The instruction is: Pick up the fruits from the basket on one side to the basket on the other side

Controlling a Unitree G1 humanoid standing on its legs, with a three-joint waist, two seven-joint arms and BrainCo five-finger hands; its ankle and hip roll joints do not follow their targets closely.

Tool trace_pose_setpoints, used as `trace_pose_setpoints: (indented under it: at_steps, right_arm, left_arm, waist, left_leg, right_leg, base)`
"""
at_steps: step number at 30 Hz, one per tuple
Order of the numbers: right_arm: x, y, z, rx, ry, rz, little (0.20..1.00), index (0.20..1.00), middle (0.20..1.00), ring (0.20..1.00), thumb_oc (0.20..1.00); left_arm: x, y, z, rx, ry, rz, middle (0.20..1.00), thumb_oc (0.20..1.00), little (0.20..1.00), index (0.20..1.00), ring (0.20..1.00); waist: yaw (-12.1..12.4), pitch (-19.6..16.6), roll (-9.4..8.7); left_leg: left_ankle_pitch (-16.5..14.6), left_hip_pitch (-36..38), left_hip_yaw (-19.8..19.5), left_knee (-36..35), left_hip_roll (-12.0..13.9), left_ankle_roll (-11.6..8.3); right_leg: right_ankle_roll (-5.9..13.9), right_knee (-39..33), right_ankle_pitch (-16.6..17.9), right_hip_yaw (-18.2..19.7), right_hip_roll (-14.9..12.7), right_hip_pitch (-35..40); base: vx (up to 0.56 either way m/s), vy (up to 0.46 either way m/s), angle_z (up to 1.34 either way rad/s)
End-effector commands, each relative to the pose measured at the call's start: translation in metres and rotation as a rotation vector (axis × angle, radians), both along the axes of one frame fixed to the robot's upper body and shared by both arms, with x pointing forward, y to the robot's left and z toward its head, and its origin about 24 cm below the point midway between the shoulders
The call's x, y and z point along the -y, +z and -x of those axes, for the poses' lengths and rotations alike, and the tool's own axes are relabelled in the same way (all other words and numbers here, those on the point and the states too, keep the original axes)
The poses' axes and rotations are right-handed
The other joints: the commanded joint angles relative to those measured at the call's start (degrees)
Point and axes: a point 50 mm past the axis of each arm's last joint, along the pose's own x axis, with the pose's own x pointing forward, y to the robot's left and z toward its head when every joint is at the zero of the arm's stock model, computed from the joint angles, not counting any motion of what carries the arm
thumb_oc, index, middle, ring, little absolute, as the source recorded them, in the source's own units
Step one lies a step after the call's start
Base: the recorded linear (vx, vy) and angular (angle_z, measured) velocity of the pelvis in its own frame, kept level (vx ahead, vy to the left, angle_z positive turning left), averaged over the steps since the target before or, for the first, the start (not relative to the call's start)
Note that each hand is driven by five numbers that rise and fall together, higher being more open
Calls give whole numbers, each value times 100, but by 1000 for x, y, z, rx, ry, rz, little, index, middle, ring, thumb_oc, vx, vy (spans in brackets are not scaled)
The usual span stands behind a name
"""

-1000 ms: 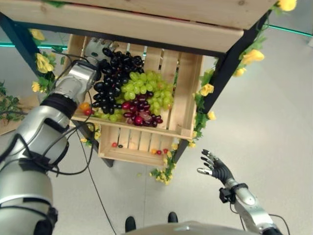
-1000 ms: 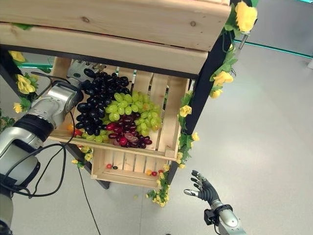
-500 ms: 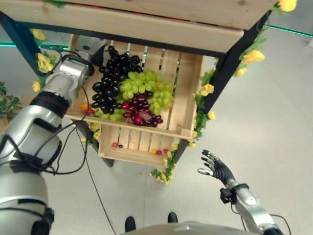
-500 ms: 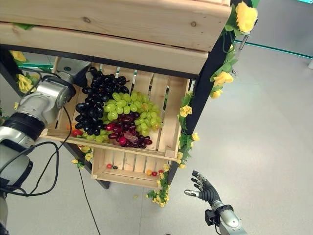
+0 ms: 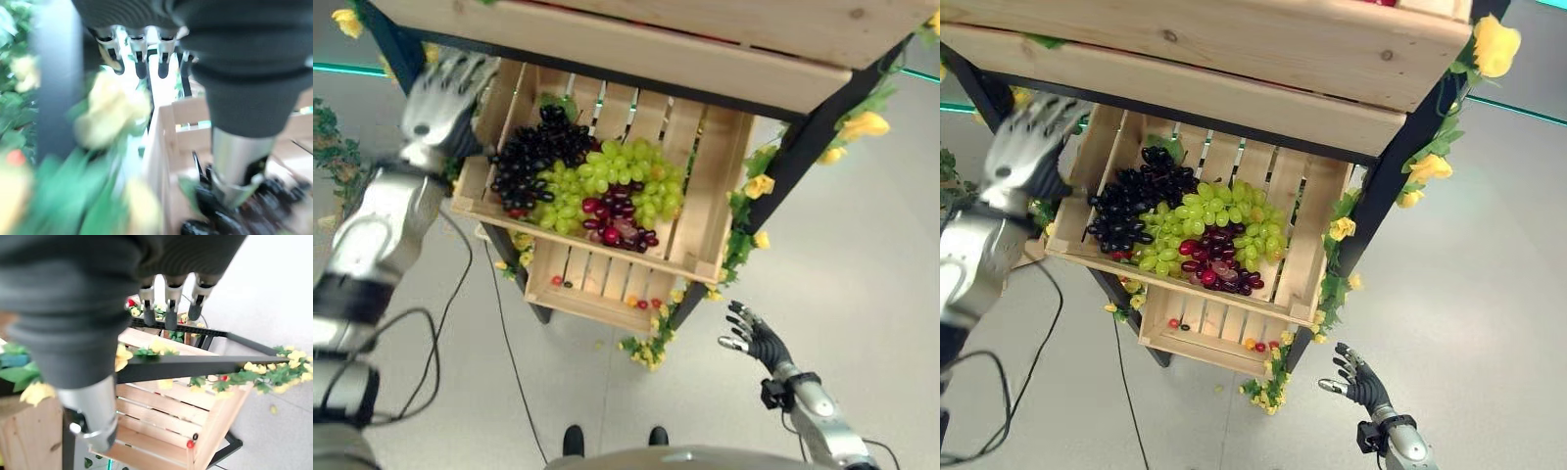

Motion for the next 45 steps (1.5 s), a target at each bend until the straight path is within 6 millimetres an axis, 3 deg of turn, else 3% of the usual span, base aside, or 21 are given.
trace_pose_setpoints:
  at_steps: [1,2,5,6,7,11,16,22,36,45]
  right_arm:
    - [10,23,-12,137,-33,5,1000,1000,1000,1000,1000]
    - [12,24,-12,142,-59,-1,1000,1000,1000,1000,1000]
    - [14,24,-12,145,-72,-3,1000,1000,1000,1000,1000]
    - [17,27,-13,160,-101,-5,1000,1000,1000,1000,1000]
    - [17,27,-13,159,-101,-3,1000,1000,1000,1000,1000]
    - [26,36,-18,212,-165,0,1000,1000,1000,1000,1000]
    - [35,51,-25,291,-232,14,1000,1000,1000,1000,1000]
    - [42,64,-29,374,-292,14,1000,1000,1000,1000,1000]
    - [48,65,-27,392,-368,30,1000,1000,1000,1000,1000]
    - [49,59,-11,362,-378,82,1000,1000,1000,1000,1000]
  left_arm:
    - [-32,12,12,101,73,179,1000,1000,1000,1000,1000]
    - [-33,-7,25,74,20,309,1000,1000,1000,1000,1000]
    - [-31,-18,33,45,-29,396,1000,1000,1000,1000,1000]
    - [-19,-42,46,-17,-171,625,1000,1000,1000,1000,1000]
    - [-20,-42,47,-19,-173,629,1000,1000,1000,1000,1000]
    - [2,-78,58,-117,-417,1072,1000,1000,1000,1000,1000]
    - [28,-122,73,-275,-575,1460,1000,1000,1000,1000,1000]
    - [40,-147,82,-377,-589,1565,1000,1000,1000,1000,1000]
    - [40,-149,85,-385,-576,1545,1000,1000,1000,1000,1000]
    - [32,-153,88,-338,-525,1566,1000,1000,1000,1000,1000]
  waist:
    - [203,-167,-7]
    - [251,-164,-3]
    - [252,-178,17]
    - [303,-154,29]
    - [296,-159,41]
    - [336,-136,51]
    - [356,-129,72]
    - [399,-147,73]
    - [366,-128,90]
    - [232,-103,113]
  left_leg:
    - [-790,512,-51,75,89,-57]
    - [-781,499,-69,78,83,-56]
    - [-773,492,-81,78,78,-56]
    - [-750,463,-123,84,51,-44]
    - [-750,463,-126,83,52,-44]
    - [-722,421,-192,94,16,-18]
    - [-714,394,-259,124,-9,10]
    - [-724,355,-327,169,-31,19]
    - [-732,354,-295,196,-8,21]
    - [-808,365,-178,301,-5,40]
  right_leg:
    - [682,38,-253,-79,-346,194]
    - [665,38,-248,-104,-356,196]
    - [658,37,-241,-117,-364,197]
    - [640,41,-227,-142,-386,198]
    - [640,41,-227,-145,-385,199]
    - [631,51,-217,-208,-419,195]
    - [604,61,-222,-263,-454,230]
    - [608,80,-239,-333,-487,248]
    - [599,110,-249,-320,-482,226]
    - [609,155,-259,-154,-460,164]
  base:
    - [-34,13,-5]
    - [0,0,0]
    - [-28,15,12]
    - [-39,18,22]
    - [-54,23,14]
    - [-27,22,9]
    - [-22,7,12]
    - [-18,-5,6]
    - [-2,-2,2]
    - [-1,9,-4]
